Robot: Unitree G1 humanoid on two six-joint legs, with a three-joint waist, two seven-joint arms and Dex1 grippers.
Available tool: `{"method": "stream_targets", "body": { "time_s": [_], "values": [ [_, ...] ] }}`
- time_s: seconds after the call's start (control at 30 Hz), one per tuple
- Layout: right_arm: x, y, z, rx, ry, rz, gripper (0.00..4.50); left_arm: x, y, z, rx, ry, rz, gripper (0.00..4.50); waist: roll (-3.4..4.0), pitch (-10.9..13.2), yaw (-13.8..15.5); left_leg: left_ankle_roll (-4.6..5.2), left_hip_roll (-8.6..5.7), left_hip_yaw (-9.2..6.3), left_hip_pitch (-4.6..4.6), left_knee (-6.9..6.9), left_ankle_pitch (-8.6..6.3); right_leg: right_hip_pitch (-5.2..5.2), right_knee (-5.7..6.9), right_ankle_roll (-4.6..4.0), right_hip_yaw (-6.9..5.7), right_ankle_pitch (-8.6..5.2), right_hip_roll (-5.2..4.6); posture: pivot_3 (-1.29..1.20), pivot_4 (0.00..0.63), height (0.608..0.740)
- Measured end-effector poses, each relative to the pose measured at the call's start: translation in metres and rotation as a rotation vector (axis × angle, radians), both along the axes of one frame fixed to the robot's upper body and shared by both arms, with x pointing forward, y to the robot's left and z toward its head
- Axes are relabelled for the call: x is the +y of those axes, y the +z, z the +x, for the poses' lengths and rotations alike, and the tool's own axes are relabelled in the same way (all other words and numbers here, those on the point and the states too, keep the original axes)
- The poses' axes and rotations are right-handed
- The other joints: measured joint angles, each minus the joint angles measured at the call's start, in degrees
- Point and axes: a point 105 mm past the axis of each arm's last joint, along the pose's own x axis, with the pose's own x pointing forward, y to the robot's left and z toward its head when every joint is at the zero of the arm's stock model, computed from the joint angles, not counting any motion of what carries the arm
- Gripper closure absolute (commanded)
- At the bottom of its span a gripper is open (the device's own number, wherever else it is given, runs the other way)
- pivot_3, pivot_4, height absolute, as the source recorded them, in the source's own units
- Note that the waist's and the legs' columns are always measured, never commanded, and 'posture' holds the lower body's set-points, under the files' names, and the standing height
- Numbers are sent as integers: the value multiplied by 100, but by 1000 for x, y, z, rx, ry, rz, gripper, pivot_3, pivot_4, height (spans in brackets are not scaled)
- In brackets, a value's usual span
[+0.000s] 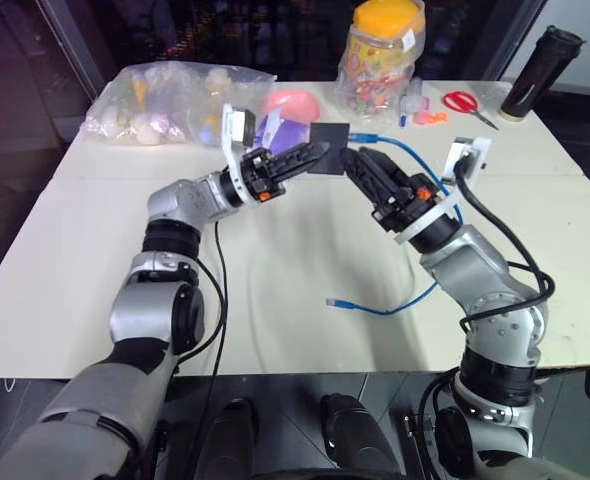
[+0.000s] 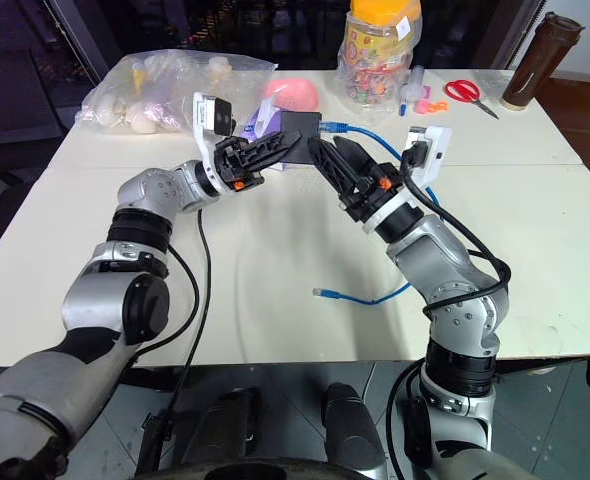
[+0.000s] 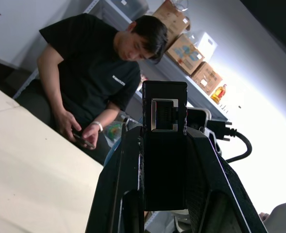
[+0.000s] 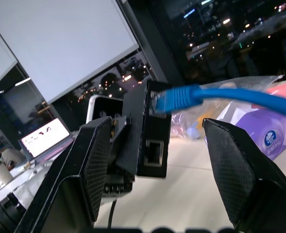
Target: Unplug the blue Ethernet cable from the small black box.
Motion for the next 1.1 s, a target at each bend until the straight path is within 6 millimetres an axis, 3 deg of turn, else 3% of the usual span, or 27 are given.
{"method": "stream_targets", "body": {
  "time_s": [0.27,0.37,0.53,0.87,1.1],
  "values": [
    [1,4,-1,-6,16,23,1409,1,-1,-3,0,-12,-15,4014,0,0,2,0,0,0,0,-1,0,0,-1,0,0,0,0,0,150,739],
    [0,5,0,-7,11,32,2129,0,-3,-5,4,-18,-8,4014,0,0,2,0,0,0,0,-1,0,-1,-1,0,0,0,0,0,150,739],
    [1,8,-1,-22,20,57,4481,0,2,-7,-17,-23,-19,4014,0,0,0,0,0,0,-1,-1,0,-1,-2,-1,0,0,0,0,150,739],
    [4,9,-1,-20,34,72,4481,1,2,-7,-17,-13,-27,4014,0,0,3,0,0,0,-1,-1,0,-1,-3,-1,0,-1,0,0,150,739],
    [-9,1,9,45,8,95,4481,-2,-3,0,-20,40,27,4014,0,0,4,0,0,0,-2,-1,0,0,-4,-1,1,-1,-1,0,150,739]
  ]
}}
